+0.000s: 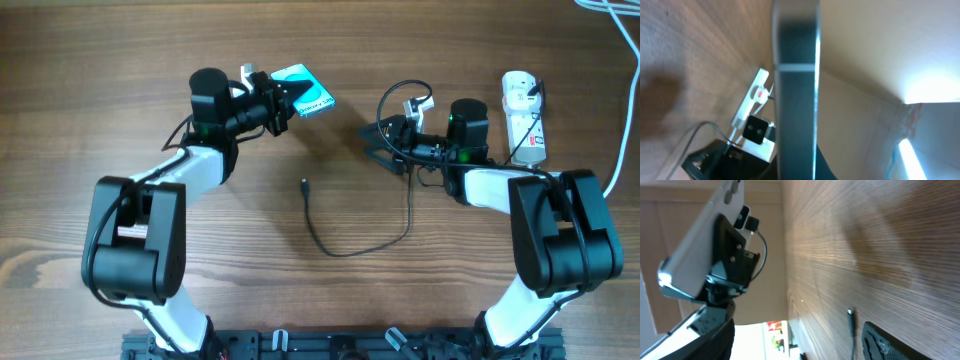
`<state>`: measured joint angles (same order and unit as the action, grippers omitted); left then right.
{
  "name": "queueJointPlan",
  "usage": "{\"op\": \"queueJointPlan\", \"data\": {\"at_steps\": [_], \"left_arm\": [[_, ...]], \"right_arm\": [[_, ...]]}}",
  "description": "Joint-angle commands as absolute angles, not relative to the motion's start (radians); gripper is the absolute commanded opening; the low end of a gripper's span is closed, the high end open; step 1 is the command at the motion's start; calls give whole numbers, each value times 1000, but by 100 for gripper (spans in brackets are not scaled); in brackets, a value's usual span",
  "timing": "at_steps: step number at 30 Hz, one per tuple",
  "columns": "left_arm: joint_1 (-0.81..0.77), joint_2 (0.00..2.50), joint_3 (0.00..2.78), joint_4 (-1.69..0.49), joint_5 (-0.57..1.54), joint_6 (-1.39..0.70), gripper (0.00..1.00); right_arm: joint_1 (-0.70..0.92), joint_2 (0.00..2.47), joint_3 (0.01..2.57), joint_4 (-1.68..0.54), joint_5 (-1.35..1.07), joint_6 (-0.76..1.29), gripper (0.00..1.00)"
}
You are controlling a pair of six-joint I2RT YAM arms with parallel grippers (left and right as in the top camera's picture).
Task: Plug charger to phone and switch on socket
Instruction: 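Hold the phone with the left gripper and release with the right, then move the right gripper down toward the black cable's USB-C plug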
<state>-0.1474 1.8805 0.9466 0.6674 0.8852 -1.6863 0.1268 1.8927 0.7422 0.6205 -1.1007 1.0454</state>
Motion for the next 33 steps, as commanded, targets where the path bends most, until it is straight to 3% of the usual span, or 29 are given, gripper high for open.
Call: {"op": "queueJointPlan", "data": {"at_steps": [1,17,33], "left_arm": [[-141,1916,1011,623,988,-1794,4],[-142,1975,1078,556,1085,-1731,4],[-142,1975,1078,556,1100,-1705,4]], "right_arm": [[118,1883,740,562,-1118,915,82],[118,1604,740,12,-842,545,92],[262,1429,740,-215,-535,369,90]]}}
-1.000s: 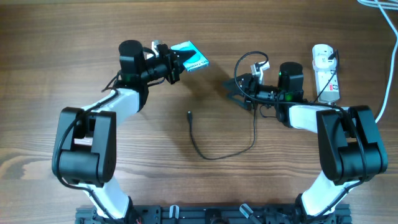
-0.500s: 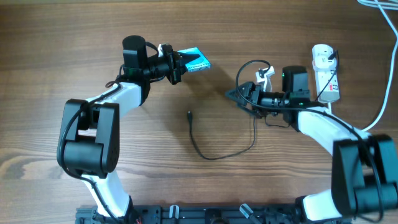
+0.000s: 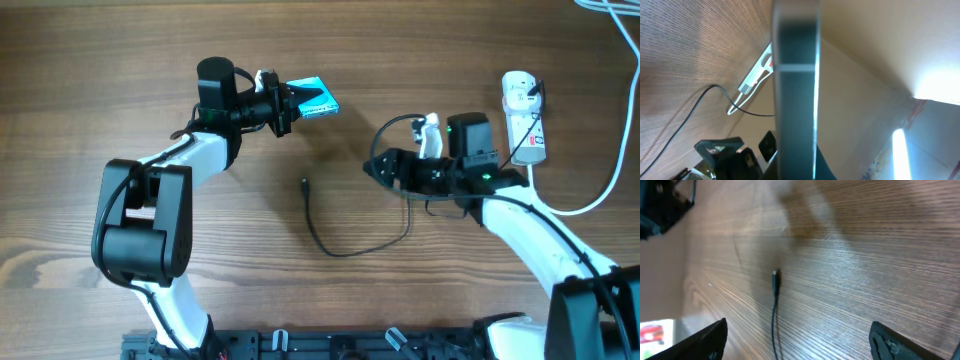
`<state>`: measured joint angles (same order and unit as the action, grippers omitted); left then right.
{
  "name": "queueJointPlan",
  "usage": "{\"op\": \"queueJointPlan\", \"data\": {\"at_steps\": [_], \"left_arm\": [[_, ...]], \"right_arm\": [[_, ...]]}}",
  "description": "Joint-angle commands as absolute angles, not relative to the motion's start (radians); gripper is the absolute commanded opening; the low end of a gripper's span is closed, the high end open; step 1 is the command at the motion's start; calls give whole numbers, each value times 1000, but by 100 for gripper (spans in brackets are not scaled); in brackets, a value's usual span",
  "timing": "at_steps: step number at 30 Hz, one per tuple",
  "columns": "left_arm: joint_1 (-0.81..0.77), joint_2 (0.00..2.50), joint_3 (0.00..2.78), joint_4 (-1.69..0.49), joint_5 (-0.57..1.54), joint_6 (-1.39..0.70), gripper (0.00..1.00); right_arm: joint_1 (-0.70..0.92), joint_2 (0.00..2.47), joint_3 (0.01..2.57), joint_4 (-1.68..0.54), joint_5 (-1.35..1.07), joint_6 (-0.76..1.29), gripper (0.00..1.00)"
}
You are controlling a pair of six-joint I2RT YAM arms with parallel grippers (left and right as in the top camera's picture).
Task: Plug charger to phone and switch on socket
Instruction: 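Move the right gripper down toward the black cable's USB-C plug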
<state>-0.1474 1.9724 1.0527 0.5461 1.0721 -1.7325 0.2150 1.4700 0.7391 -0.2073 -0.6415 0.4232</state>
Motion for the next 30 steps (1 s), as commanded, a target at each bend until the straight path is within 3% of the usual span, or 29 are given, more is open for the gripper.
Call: {"op": "queueJointPlan", "data": {"at_steps": [1,22,30], "left_arm": [[-142,1975,1078,556,1100,-1705,4],[-60,1975,1078,557,1108,-1679,4],[-59,1975,1078,557,1111,-1679,4]], "right_arm": [[279,1422,740,-220,-516,367,89],[788,1402,855,-294,63,288,89],[829,1402,859,-318,37,331,90]]}}
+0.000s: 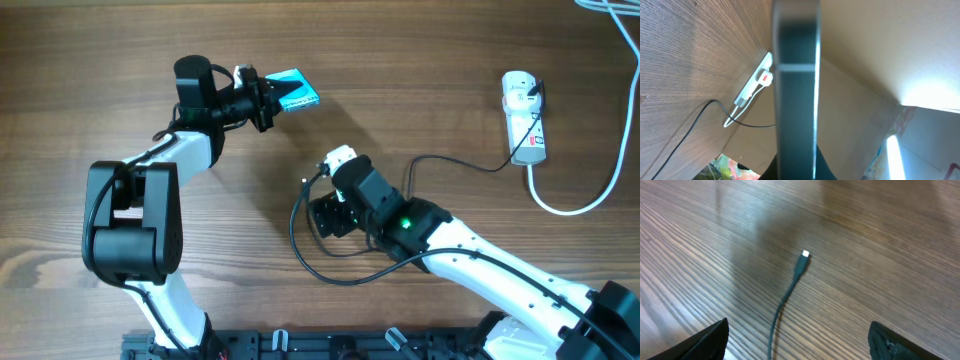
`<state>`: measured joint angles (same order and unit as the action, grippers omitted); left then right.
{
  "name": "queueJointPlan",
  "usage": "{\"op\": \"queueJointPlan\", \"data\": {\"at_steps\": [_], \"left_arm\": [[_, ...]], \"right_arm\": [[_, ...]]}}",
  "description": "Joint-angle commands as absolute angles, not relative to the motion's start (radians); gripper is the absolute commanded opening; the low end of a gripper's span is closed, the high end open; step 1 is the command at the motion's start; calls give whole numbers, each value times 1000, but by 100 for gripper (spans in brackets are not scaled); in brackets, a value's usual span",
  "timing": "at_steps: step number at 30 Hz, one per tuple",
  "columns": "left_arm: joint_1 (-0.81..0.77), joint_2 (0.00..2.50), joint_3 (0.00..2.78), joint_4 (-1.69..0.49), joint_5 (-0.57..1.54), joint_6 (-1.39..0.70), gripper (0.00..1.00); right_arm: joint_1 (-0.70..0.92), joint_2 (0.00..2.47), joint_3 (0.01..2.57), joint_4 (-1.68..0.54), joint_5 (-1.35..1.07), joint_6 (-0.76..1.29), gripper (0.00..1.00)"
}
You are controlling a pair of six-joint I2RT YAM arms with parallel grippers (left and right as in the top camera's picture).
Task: Plug charger to phone and switch on socket
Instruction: 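Move the right gripper down toward the black cable's USB-C plug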
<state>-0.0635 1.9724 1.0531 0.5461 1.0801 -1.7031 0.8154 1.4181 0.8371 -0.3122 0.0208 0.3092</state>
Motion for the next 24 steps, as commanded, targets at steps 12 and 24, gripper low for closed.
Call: {"op": "queueJointPlan", "data": {"at_steps": [12,24], "left_arm": [[-64,1975,1078,561,1148,-1649,4],[-65,1975,1078,561,1140,-1653,4]], "right_arm": [[860,1520,858,-245,27,290,81],[878,1666,859,-153,33,205,62]]}}
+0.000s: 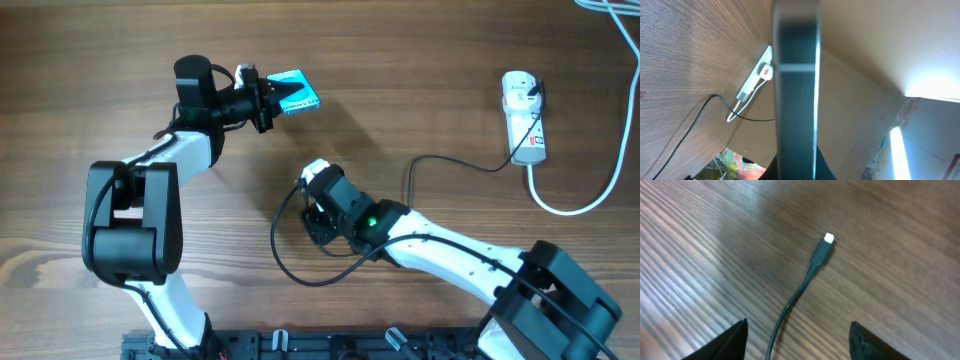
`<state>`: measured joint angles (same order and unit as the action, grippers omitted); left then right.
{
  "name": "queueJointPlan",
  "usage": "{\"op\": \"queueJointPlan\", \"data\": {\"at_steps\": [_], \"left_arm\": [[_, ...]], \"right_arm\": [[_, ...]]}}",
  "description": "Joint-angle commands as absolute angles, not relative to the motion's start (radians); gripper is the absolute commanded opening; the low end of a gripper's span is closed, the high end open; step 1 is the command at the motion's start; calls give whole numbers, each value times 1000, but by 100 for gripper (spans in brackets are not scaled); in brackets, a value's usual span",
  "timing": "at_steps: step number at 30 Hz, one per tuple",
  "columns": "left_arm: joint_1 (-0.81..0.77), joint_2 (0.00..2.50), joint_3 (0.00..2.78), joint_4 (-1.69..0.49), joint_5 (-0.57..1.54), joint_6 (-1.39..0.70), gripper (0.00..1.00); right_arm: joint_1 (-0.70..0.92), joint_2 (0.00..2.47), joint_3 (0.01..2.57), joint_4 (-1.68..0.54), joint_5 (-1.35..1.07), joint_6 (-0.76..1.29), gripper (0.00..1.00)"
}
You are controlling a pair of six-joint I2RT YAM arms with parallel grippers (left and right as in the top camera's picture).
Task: Plug charger to phone and switch on socket
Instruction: 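Move the right gripper down toward the black cable's USB-C plug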
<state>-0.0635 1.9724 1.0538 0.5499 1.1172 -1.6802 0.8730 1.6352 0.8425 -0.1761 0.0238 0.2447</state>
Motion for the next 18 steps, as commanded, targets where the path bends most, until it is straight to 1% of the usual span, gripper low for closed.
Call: {"op": "queueJointPlan", "data": {"at_steps": [1,18], "left_arm": [[-65,1975,1078,561,1140,-1653,4],[-62,1975,1078,561,1129,-1653,4]], "right_arm": [[878,1679,859,-137,33,200,60],[889,1801,859,11,91,158,47]]}}
